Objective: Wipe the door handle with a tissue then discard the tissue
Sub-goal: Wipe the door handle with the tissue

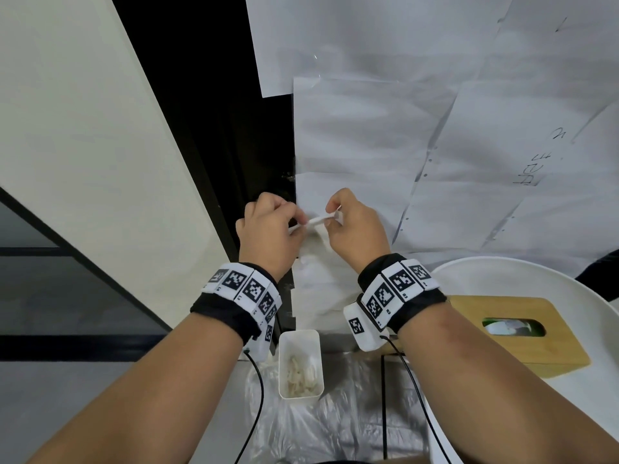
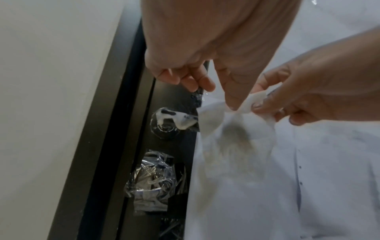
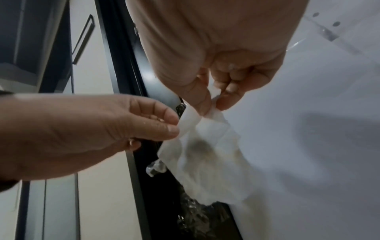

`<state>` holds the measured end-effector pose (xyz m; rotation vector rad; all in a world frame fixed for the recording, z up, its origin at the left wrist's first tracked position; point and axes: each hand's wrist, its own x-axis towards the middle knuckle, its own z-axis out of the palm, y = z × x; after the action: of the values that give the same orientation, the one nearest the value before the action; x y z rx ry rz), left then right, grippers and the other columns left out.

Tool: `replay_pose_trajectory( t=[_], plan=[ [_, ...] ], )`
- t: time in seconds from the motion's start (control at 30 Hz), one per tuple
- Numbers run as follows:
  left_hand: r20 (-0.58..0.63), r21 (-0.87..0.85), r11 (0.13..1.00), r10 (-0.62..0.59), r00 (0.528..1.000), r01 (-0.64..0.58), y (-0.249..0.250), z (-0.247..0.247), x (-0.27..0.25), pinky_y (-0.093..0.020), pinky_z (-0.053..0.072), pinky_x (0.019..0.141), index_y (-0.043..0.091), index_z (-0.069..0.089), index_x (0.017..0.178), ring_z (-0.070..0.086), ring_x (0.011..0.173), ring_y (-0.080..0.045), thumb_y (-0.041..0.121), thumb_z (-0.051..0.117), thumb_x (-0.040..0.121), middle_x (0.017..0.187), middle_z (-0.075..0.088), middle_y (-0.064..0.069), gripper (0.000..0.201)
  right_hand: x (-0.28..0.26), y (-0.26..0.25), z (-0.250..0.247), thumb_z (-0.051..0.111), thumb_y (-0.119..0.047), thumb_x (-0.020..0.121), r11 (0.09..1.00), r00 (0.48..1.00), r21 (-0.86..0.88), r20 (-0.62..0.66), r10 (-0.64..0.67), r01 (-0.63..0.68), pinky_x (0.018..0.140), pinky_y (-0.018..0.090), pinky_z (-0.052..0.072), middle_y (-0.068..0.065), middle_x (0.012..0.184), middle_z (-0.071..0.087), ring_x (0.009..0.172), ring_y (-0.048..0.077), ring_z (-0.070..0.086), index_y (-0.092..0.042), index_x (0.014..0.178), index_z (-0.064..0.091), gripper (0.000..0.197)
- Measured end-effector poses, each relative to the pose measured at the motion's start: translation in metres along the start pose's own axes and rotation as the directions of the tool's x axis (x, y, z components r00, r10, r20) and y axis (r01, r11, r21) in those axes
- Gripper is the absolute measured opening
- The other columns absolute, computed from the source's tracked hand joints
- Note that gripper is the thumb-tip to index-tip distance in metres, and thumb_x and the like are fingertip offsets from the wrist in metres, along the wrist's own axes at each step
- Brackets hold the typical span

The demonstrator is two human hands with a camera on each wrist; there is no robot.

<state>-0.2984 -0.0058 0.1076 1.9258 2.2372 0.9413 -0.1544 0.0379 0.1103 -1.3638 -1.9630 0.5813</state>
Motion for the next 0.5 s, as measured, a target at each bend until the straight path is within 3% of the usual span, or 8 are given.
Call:
replay_pose_trajectory(
  t=[0.1,0.2,0.27,0.37,0.43,0.5],
  plan=[
    [-0.012,0.092,0.988,0.127,0.992,-0.126,0.006,0.009,-0.001,-0.035,0.029,0.084,0.038,0.070,0.095,0.043,0.103,-0.020,0.031,0.066,0.082,0.100,0.050,0.010,0.016,0.004,0.006,0.003,0.054,-0.002,0.078,1.000,1.000,0.004,-0.025,0.000,0.000,0.070,0.039,0.048,0.004,0.090,0.058,0.074,0.023,0.054,-0.015,0.093,0.052,0.020],
    [0.029,0.216,0.958,0.189,0.982,-0.191,0.011,0.018,-0.003,-0.040,0.031,0.084,0.039,0.070,0.101,0.043,0.104,-0.023,0.036,0.060,0.087,0.102,0.052,0.007,0.018,0.003,0.014,0.008,0.061,-0.005,0.080,0.998,0.999,0.053,-0.044,0.019,-0.016,0.071,0.030,0.046,0.005,0.111,0.046,0.078,0.019,0.053,-0.014,0.100,0.054,0.024],
    [0.035,0.282,0.941,0.186,0.982,-0.188,0.013,0.022,-0.002,-0.042,0.031,0.083,0.037,0.071,0.098,0.043,0.104,-0.025,0.039,0.054,0.090,0.102,0.054,0.006,0.019,0.002,0.021,0.011,0.063,-0.005,0.081,0.997,0.996,0.073,-0.091,0.001,0.005,0.074,0.026,0.046,0.004,0.116,0.042,0.083,0.016,0.054,-0.016,0.098,0.056,0.022],
    [0.025,0.349,0.913,0.217,0.976,-0.212,0.011,0.026,-0.001,-0.042,0.029,0.079,0.032,0.071,0.092,0.045,0.102,-0.026,0.040,0.055,0.089,0.097,0.056,0.006,0.018,-0.001,0.029,0.009,0.066,-0.019,0.082,0.988,0.986,-0.139,-0.138,-0.089,0.069,0.081,0.034,0.042,0.003,0.114,0.049,0.098,0.022,0.050,-0.021,0.094,0.065,0.013],
    [0.028,0.378,0.893,0.252,0.967,-0.244,0.010,0.028,0.001,-0.040,0.025,0.078,0.029,0.071,0.086,0.045,0.101,-0.025,0.039,0.058,0.087,0.092,0.056,0.008,0.016,-0.004,0.030,0.008,0.062,-0.032,0.085,0.934,0.986,-0.329,-0.041,-0.161,0.139,0.078,0.034,0.034,-0.003,0.106,0.055,0.098,0.022,0.045,-0.027,0.099,0.068,0.016],
    [0.035,0.394,0.884,0.260,0.965,-0.253,0.010,0.028,0.004,-0.038,0.020,0.076,0.027,0.072,0.081,0.045,0.101,-0.025,0.039,0.060,0.086,0.086,0.057,0.008,0.017,-0.006,0.031,0.009,0.058,-0.032,0.088,0.884,0.979,-0.425,0.032,-0.200,0.195,0.074,0.033,0.029,-0.006,0.096,0.058,0.095,0.023,0.045,-0.029,0.099,0.069,0.016]
  ],
)
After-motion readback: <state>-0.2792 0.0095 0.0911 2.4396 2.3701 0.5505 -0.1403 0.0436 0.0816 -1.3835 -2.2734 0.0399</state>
